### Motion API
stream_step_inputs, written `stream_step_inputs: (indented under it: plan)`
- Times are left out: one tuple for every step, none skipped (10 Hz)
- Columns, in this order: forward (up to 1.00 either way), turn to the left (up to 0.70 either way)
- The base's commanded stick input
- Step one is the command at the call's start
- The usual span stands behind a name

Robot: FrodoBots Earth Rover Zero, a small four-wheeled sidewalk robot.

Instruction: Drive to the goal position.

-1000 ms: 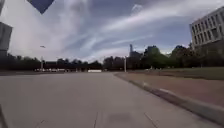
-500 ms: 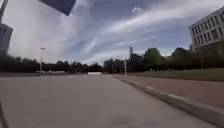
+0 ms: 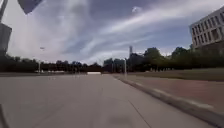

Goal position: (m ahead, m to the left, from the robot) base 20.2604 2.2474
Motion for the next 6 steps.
stream_step_inputs:
  plan:
    - [1.0, 0.0]
    - [1.0, 0.0]
    - [1.0, 0.0]
    - [1.0, 0.0]
    - [1.0, 0.0]
    - [1.0, 0.0]
